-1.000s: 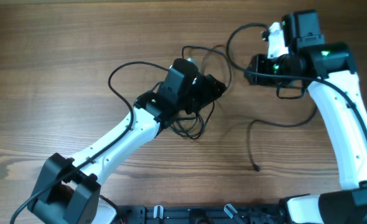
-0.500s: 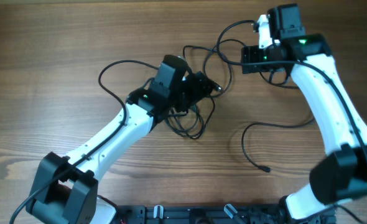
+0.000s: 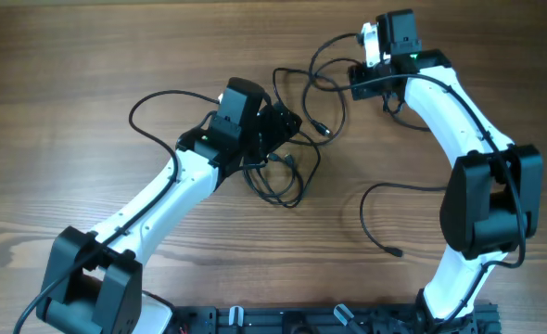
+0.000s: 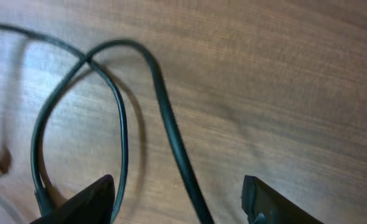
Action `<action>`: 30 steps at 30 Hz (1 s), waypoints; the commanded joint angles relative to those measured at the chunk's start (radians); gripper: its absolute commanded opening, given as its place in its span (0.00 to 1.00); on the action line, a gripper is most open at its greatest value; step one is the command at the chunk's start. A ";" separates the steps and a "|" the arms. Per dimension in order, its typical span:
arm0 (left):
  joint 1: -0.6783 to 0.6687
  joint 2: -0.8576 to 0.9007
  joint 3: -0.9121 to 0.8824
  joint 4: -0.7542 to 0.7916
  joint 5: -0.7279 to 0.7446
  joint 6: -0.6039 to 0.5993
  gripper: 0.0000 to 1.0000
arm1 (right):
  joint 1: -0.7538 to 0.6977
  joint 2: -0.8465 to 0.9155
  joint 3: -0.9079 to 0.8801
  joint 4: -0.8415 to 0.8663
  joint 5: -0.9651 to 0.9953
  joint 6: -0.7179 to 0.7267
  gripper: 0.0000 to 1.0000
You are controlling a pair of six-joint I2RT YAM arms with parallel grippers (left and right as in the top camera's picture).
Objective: Untangle cables
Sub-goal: 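Hold the bundle with the left gripper and pull a cable rightward with right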
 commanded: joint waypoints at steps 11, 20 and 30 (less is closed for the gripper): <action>0.008 0.004 0.004 0.003 -0.066 0.020 0.77 | -0.006 0.011 -0.017 -0.010 0.009 0.107 0.04; 0.008 0.004 0.004 -0.004 -0.068 0.019 1.00 | -0.028 -0.260 0.109 -0.354 -0.010 0.388 0.04; 0.008 0.004 0.004 -0.004 -0.068 0.019 1.00 | -0.053 -0.290 0.074 -0.693 -0.016 0.438 0.04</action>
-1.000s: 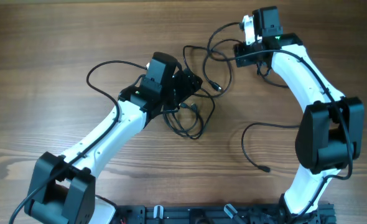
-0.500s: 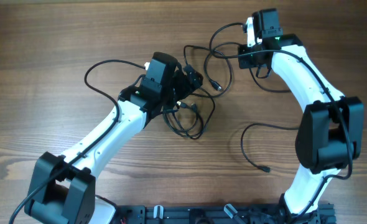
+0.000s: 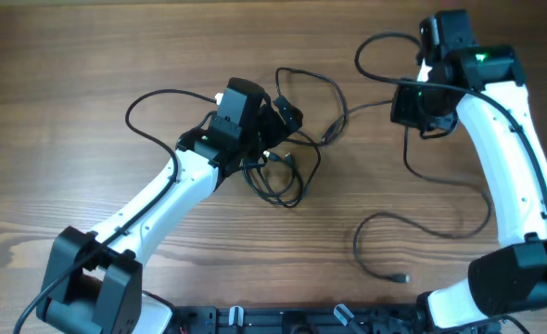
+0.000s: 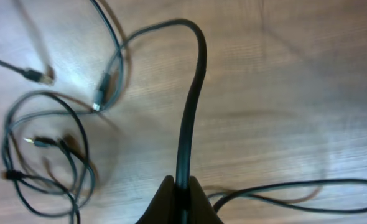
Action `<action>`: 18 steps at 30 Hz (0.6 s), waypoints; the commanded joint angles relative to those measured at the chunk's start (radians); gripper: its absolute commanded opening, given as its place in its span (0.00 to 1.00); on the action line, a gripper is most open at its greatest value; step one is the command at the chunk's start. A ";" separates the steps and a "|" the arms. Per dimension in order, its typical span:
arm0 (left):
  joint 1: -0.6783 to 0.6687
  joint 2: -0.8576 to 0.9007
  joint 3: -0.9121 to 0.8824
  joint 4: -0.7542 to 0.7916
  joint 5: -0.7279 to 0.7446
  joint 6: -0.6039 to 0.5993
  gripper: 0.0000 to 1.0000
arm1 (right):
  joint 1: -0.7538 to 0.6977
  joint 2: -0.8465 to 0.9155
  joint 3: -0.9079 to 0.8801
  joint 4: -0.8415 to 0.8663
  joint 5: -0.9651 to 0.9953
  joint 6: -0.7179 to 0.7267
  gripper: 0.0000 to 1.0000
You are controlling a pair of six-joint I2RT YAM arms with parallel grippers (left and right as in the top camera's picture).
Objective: Untangle cables
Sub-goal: 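Hold the bundle with the left gripper and pull a cable rightward with right, then carry the black cable to the upper right corner with the right gripper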
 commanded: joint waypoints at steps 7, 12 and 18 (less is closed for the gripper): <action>0.008 0.004 0.004 -0.001 -0.017 0.012 1.00 | -0.090 0.014 0.210 0.218 -0.106 -0.084 0.04; 0.008 0.004 0.004 -0.001 -0.017 0.012 1.00 | -0.227 0.014 0.424 0.550 -0.068 -0.082 0.04; 0.008 0.004 0.004 0.000 -0.017 0.012 1.00 | -0.453 0.023 0.456 0.753 -0.022 -0.080 0.04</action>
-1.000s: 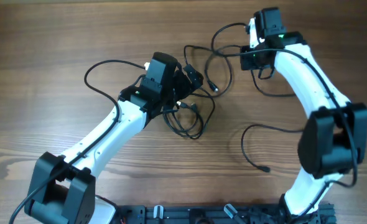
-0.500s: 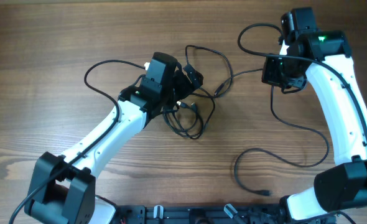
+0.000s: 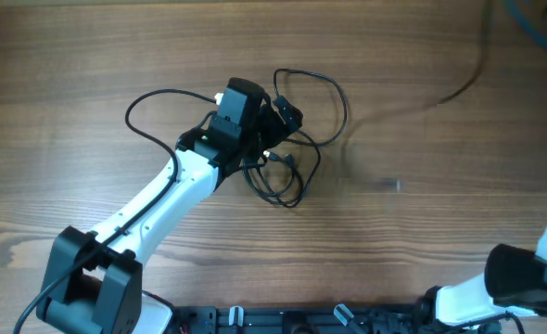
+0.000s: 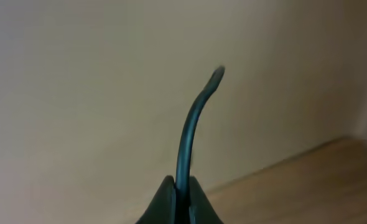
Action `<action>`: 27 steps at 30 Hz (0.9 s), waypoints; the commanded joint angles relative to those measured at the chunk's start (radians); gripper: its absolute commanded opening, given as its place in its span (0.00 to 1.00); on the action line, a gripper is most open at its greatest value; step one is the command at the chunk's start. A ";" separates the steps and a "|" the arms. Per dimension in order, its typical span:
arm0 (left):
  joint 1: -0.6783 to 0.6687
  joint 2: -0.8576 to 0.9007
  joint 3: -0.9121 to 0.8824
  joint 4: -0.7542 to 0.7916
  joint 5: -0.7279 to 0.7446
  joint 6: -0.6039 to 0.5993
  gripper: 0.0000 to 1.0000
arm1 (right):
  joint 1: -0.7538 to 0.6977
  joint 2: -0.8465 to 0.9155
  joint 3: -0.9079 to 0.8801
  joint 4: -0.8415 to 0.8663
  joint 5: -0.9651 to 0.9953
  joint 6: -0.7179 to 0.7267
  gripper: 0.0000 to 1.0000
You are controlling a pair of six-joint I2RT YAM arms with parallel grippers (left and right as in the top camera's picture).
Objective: Untangle cables
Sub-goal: 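Carry the black cable to the upper right corner with the right gripper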
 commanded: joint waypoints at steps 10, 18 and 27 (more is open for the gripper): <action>0.008 0.004 0.004 0.002 -0.013 0.012 1.00 | -0.314 0.108 0.015 0.055 0.097 -0.104 0.04; 0.008 0.004 0.004 0.001 -0.013 0.012 1.00 | -0.293 0.129 0.012 -0.048 0.060 -0.117 0.04; 0.008 0.004 0.004 0.002 -0.013 0.012 1.00 | -0.157 0.295 0.011 -0.141 0.424 -0.070 0.04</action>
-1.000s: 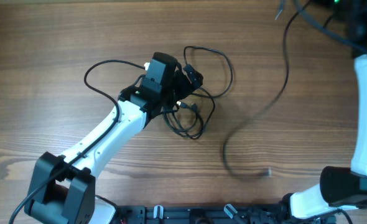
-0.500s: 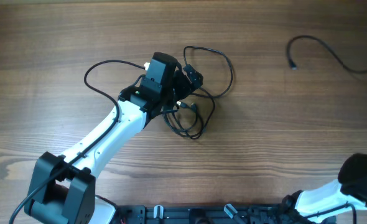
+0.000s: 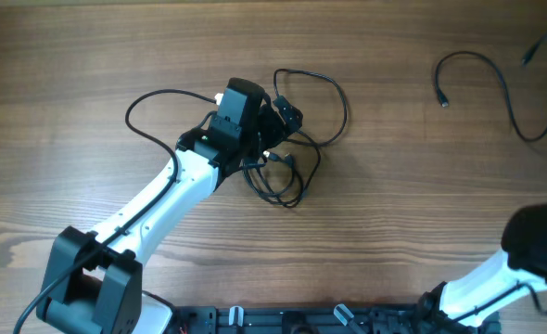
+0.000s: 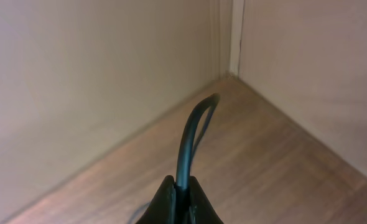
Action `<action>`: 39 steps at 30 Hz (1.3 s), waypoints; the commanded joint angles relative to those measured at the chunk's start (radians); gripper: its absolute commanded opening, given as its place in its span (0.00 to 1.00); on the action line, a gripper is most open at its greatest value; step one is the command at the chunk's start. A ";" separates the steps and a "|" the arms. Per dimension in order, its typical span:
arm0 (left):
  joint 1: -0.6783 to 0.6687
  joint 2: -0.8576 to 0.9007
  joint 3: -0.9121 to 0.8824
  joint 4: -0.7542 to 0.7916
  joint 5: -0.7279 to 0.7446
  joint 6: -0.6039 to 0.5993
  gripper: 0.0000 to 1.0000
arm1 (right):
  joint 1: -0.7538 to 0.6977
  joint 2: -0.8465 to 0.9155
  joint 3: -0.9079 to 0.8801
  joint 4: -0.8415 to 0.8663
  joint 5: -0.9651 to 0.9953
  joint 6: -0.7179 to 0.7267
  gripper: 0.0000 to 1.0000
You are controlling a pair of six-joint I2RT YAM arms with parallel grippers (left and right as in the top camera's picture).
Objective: Untangle cables
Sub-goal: 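Carry the black cable to the upper right corner with the right gripper, then release the cable and return the right gripper to the bundle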
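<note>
A tangle of thin black cables point(image 3: 287, 158) lies mid-table, with one loop point(image 3: 153, 107) reaching out to the left. My left gripper point(image 3: 285, 115) sits on the tangle's upper part; its jaws are not readable from overhead. A separate black cable point(image 3: 496, 79) curves across the far right of the table, its plug end point(image 3: 442, 100) lying free, well apart from the tangle. My right gripper point(image 4: 182, 185) is shut on this black cable point(image 4: 190, 137), which arches up from the jaws. The right gripper itself is outside the overhead view.
The right arm's lower link point(image 3: 538, 246) fills the bottom right corner. A dark rack point(image 3: 301, 320) runs along the front edge. The right wrist view faces a beige wall corner point(image 4: 236, 37) past the wooden tabletop point(image 4: 264, 162).
The freed cable was a blur at the top right with its plug near mid-table; now it lies still at the far right. The right wrist view now shows the wall corner and tabletop.
My right gripper stood open over a cable loop behind the tangle. It was then shut on that cable further right, the cable still trailing into the tangle. Then the arm was out of the overhead view and the cable clear of the tangle. Left gripper stayed on the tangle.
</note>
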 commanded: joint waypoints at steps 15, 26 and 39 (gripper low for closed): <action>0.008 0.004 0.004 0.002 -0.013 0.012 1.00 | 0.257 0.375 0.009 -0.006 0.551 0.060 0.11; 0.008 0.004 0.004 0.001 -0.013 0.012 1.00 | 0.311 0.409 0.011 -0.085 0.114 -0.156 0.99; 0.008 0.004 0.004 0.002 -0.013 0.012 1.00 | 0.339 0.136 0.012 -0.241 -0.365 -0.336 0.99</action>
